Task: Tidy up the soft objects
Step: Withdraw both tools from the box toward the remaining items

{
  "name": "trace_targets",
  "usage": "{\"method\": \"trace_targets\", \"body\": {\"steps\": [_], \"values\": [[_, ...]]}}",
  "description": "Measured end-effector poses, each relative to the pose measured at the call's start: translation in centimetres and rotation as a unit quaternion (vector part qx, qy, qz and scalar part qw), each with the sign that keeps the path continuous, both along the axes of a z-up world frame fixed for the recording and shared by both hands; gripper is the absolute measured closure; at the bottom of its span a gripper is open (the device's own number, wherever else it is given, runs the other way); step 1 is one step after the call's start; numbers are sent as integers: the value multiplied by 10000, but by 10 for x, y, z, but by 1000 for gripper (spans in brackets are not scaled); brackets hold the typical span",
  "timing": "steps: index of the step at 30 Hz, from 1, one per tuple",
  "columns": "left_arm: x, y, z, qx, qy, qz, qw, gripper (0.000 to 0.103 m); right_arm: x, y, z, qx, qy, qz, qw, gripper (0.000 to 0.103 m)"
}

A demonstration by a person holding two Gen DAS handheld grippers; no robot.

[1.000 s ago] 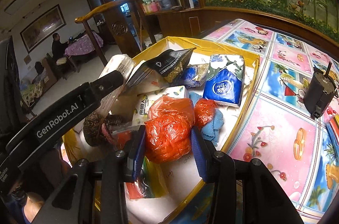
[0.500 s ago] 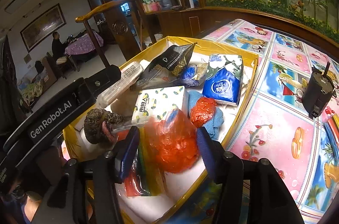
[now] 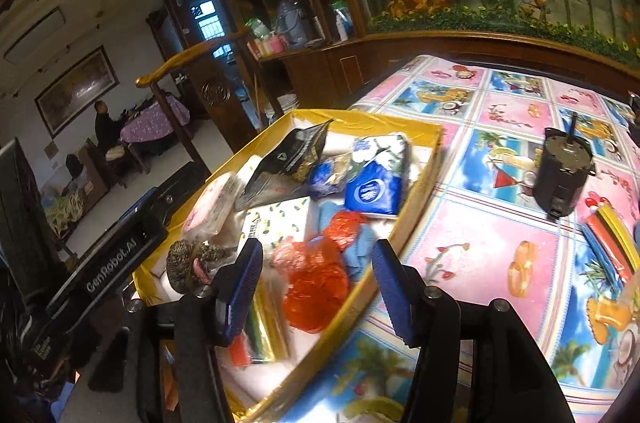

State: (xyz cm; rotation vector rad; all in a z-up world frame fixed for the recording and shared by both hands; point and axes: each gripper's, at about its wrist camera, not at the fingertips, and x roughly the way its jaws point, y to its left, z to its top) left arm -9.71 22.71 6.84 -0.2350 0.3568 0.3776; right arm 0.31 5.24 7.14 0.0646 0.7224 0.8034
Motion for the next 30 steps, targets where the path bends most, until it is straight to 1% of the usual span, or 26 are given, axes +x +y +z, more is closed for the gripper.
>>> {"method": "trace_targets", "body": {"steps": [1,2,3,4,5,6,8,11,14,17,19,21,25,27,29,30], "values": [[8,-2,-2,118,216,-69,9997,17,2,-8,2,53,3,-76,10000,41],[19,-4,-6,121,520,-192,9984,17,3,-14,4,92,3,-135,9999,41],[28,-4,-11,21,796,-314,9963,17,4,-22,5,122,-3,-209,9997,41],[34,-6,-14,-31,962,-408,9945,17,7,-32,7,141,-8,-300,9994,41],[37,-9,-15,30,1045,-437,9936,17,9,-40,8,166,-11,-376,9992,41],[37,-14,-14,151,1059,-421,9934,17,11,-51,10,212,-12,-480,9986,40],[35,-27,-15,275,1093,-461,9926,17,16,-71,11,288,24,-658,9974,39],[33,-44,-17,190,1256,-755,9890,17,25,-105,11,411,145,-944,9946,38],[28,-60,-16,308,1268,-913,9872,17,33,-142,10,547,263,-1283,9899,38],[24,-69,-17,309,1304,-1051,9854,17,36,-175,11,639,306,-1626,9841,38],[22,-77,-19,379,1425,-1095,9830,17,39,-197,11,678,356,-1859,9796,38],[16,-84,-17,529,1327,-973,9850,17,42,-215,9,680,413,-2055,9754,38],[4,-100,10,630,885,-956,9895,17,53,-245,6,503,529,-2451,9668,37],[7,-110,21,598,812,-1220,9874,17,60,-253,3,395,605,-2578,9635,38],[19,-126,29,320,951,-1721,9800,17,68,-259,0,310,670,-2667,9609,38],[27,-135,29,91,1063,-2014,9737,17,72,-263,-1,271,692,-2701,9600,38]]}}
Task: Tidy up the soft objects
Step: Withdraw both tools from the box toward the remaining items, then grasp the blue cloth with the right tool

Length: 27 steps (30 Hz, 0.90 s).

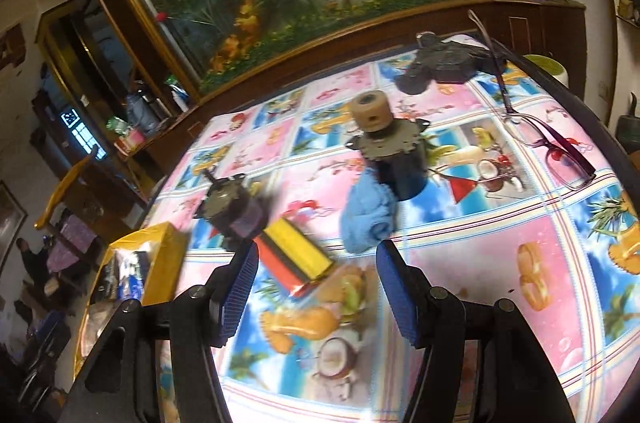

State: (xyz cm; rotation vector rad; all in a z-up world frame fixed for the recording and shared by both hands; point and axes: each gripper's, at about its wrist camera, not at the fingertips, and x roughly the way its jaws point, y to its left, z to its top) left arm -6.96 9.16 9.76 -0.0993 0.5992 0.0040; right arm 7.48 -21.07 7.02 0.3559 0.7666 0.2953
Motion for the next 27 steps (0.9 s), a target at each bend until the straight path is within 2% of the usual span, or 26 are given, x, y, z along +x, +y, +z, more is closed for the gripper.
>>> {"method": "trace_targets", "body": {"steps": [2,4,10,12,14,16,18,24,26,27], "values": [[20,-18,-3,-340,390,-408,9978,17,6,-8,-3,-63,55,-71,9999,38],[37,-38,-10,-560,600,-664,9944,17,12,-10,-8,-113,143,-127,9998,38],[89,-92,-53,-695,969,-535,9914,17,32,-19,-28,96,527,-214,9983,38],[94,-101,-65,-589,899,-420,9933,17,33,-22,-30,135,563,-270,9980,38],[92,-103,-73,-315,859,-330,9953,17,34,-23,-31,171,560,-286,9979,38],[91,-96,-71,-199,724,-146,9971,17,38,-19,-31,151,557,-259,9980,38],[90,-88,-70,-216,626,57,9978,17,43,-13,-33,34,560,-235,9981,38],[89,-72,-68,-327,598,253,9974,17,66,2,-38,-243,670,-318,9970,38],[89,-72,-67,-325,590,234,9975,17,71,5,-43,-315,728,-267,9965,45],[89,-73,-68,-305,601,220,9975,17,71,6,-44,-393,762,-246,9960,58]]}}
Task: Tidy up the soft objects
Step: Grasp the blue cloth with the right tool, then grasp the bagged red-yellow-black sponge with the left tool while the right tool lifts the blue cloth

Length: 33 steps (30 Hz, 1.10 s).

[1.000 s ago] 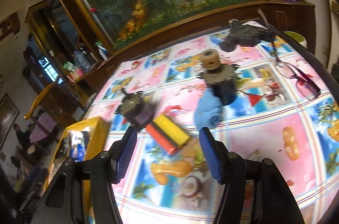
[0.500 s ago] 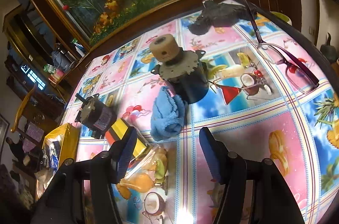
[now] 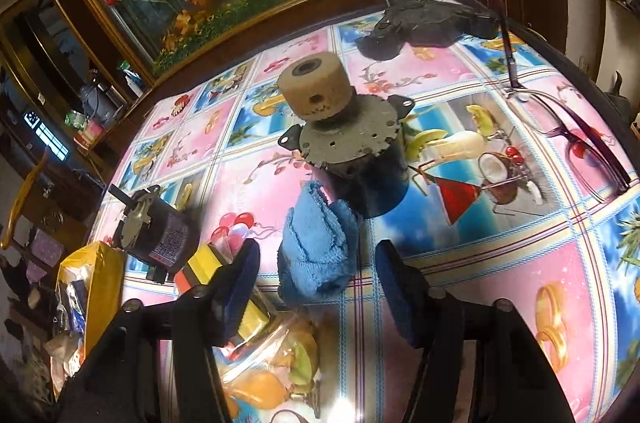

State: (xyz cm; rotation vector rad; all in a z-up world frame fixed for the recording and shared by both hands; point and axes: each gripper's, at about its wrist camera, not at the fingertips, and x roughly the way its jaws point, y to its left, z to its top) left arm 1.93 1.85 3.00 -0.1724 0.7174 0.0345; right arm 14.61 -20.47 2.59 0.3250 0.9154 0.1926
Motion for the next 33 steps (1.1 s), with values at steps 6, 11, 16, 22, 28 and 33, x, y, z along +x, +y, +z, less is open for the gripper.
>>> {"method": "trace_targets", "body": {"steps": [6,11,16,22,28,33], "values": [[0,-2,-1,51,27,-62,10000,17,-22,0,15,-192,-269,296,9990,69],[4,-1,-3,35,67,109,9999,17,-22,10,21,-240,-481,394,9978,69],[4,3,-4,16,91,189,9998,17,-15,32,4,-316,-218,718,9967,69],[2,10,-3,-56,73,248,9996,17,-35,32,12,751,43,1365,9878,69],[6,1,-5,150,150,130,9997,15,-55,13,34,351,-359,1028,9934,70],[12,-11,-2,672,239,-108,9974,13,-70,7,41,265,-504,947,9939,70]]}}
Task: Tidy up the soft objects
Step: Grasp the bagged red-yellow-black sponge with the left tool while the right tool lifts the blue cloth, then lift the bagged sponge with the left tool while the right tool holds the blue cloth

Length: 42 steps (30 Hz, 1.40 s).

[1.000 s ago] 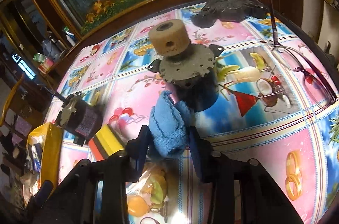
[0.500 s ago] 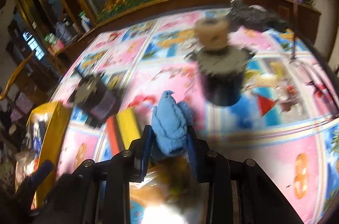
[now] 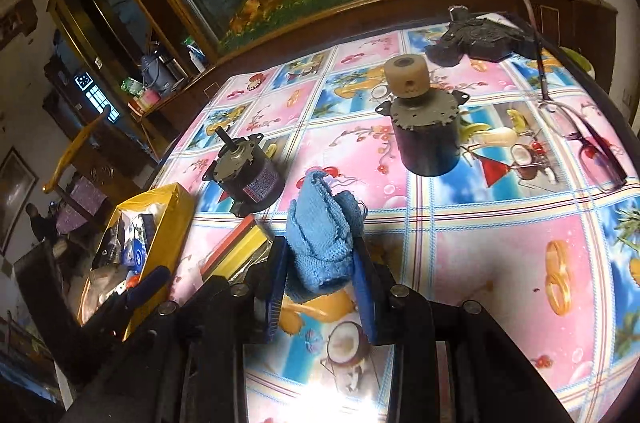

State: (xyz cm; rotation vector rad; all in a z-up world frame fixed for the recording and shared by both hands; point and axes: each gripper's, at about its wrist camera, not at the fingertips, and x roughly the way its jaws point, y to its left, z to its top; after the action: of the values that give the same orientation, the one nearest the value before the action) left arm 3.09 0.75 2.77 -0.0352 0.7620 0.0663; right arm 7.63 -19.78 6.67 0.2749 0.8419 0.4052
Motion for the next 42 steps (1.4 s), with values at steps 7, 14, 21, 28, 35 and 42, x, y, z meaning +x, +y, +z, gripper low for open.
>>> {"method": "trace_targets", "body": {"steps": [7,14,21,28,35,42], "values": [[37,-4,-11,289,676,-309,9968,10,-2,-6,3,103,-40,15,9999,70],[52,6,-30,-39,1020,-254,9945,10,-6,-2,7,191,-67,98,9997,69],[39,-1,-26,20,789,-367,9962,32,-7,9,4,-12,-49,158,9999,69],[27,-5,-21,21,594,-472,9971,46,-5,14,-3,-210,-1,144,9997,70],[11,-14,-4,411,-4,-412,9983,47,-5,16,-6,-293,21,141,9995,70],[6,-14,4,515,-299,-368,9975,47,-4,19,-8,-337,25,155,9993,70]]}}
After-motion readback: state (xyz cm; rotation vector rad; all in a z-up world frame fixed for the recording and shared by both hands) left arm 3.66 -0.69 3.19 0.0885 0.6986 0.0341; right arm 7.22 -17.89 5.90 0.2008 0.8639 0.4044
